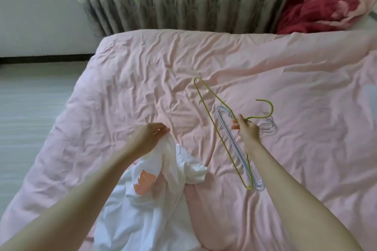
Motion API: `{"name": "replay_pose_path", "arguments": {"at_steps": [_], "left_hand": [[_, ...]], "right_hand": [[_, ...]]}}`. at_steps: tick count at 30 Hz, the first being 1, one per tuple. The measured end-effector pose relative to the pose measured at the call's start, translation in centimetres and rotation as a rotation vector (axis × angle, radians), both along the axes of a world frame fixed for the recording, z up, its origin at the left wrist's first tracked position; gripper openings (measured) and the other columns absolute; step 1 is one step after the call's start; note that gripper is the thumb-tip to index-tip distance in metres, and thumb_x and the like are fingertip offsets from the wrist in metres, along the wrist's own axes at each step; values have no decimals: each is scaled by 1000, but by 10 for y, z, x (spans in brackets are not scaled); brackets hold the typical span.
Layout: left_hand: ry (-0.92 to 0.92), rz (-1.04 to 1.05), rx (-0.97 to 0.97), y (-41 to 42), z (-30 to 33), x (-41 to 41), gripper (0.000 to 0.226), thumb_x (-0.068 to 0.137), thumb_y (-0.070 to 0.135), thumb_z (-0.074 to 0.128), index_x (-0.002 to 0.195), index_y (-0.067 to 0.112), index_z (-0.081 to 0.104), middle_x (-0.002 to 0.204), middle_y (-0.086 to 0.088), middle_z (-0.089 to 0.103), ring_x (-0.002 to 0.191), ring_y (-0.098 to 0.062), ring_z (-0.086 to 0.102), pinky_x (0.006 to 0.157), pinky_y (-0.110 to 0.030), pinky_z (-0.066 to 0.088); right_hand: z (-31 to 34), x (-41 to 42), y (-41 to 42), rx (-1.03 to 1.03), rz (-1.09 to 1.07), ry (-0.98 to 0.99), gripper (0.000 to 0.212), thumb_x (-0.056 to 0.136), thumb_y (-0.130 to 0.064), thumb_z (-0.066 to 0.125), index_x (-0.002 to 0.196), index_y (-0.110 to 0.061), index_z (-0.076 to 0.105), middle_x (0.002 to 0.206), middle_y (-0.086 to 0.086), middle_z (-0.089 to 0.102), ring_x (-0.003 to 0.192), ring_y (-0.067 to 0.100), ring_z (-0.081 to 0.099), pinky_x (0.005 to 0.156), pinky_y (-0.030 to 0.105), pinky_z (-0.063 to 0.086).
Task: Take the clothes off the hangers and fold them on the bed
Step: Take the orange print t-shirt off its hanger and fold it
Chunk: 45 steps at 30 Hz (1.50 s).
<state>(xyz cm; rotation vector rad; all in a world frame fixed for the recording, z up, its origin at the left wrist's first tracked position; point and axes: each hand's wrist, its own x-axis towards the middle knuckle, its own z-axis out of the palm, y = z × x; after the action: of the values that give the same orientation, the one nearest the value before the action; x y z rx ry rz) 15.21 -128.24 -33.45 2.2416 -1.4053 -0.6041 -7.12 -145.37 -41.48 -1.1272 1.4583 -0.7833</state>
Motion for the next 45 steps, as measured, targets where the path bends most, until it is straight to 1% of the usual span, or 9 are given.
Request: {"name": "replay_pose_path", "arguments": {"at_steps": [8, 14, 20, 27, 33, 37, 40, 42, 45], "left_hand": [[5, 92, 66, -39, -49, -1, 24, 95, 21, 52, 93, 3, 68, 81, -5, 60, 77, -22, 53, 60, -28, 30], [90, 109, 220, -59, -78, -9, 25, 91, 32, 57, 86, 9, 64, 71, 7, 55, 71, -16, 51, 59, -20, 37], [83, 95, 346, -65, -77, -7, 37, 90, 28, 56, 67, 0, 49, 57, -3, 41, 56, -17, 37, 48, -28, 26], [214, -10, 315, -54, -49, 4, 37, 85, 29, 52, 86, -7, 62, 69, -11, 51, 63, -16, 42, 58, -29, 31], [317, -36, 197, -19, -9, 19, 24, 84, 25, 55, 91, 7, 70, 84, -9, 65, 75, -18, 54, 68, -33, 42], [352, -35, 47, 4, 23, 30, 18, 86, 21, 58, 83, 37, 66, 87, 7, 69, 83, -11, 62, 76, -29, 47], [351, -21, -67, 21, 45, 41, 28, 90, 11, 57, 82, 35, 67, 76, 20, 68, 75, 7, 59, 70, -12, 43], [343, 3, -145, 35, 64, 49, 20, 90, 12, 58, 90, 26, 71, 79, 22, 67, 75, 13, 57, 68, -5, 42], [328, 33, -283, 55, 91, 62, 16, 90, 10, 58, 97, 18, 71, 91, 16, 65, 76, 15, 56, 69, -2, 41]], "right_hand": [[-114, -34, -53, 176, 15, 242, 39, 91, -21, 57, 53, -17, 54, 60, 5, 57, 42, 7, 48, 55, 24, 31], [-145, -55, -77, 264, -26, 439, 35, 94, -22, 45, 105, 6, 63, 115, 28, 61, 108, 41, 56, 88, 36, 42], [-131, -57, -75, 275, -7, 570, 39, 96, -13, 42, 124, 12, 49, 130, 32, 49, 121, 42, 46, 97, 39, 37], [-106, 3, -17, 216, 321, 304, 8, 88, -11, 56, 95, -11, 61, 84, 5, 55, 83, 18, 51, 66, 20, 41], [-45, 71, 69, 258, 864, 106, 59, 88, -34, 63, 139, -14, 41, 135, 2, 47, 125, 12, 42, 89, 19, 38], [-15, 102, 108, 4, 939, 218, 65, 78, -61, 54, 129, -21, 55, 131, -4, 57, 124, 12, 48, 101, 27, 37], [5, 111, 118, -92, 910, 318, 37, 94, -35, 53, 122, -11, 60, 125, 4, 61, 119, 21, 52, 92, 27, 38], [13, 114, 123, -147, 922, 431, 20, 96, -26, 49, 94, -11, 63, 102, 6, 65, 103, 26, 56, 77, 30, 40], [22, 114, 126, -220, 882, 655, 34, 95, -20, 45, 63, -18, 33, 79, 7, 52, 84, 26, 50, 63, 31, 30]]}}
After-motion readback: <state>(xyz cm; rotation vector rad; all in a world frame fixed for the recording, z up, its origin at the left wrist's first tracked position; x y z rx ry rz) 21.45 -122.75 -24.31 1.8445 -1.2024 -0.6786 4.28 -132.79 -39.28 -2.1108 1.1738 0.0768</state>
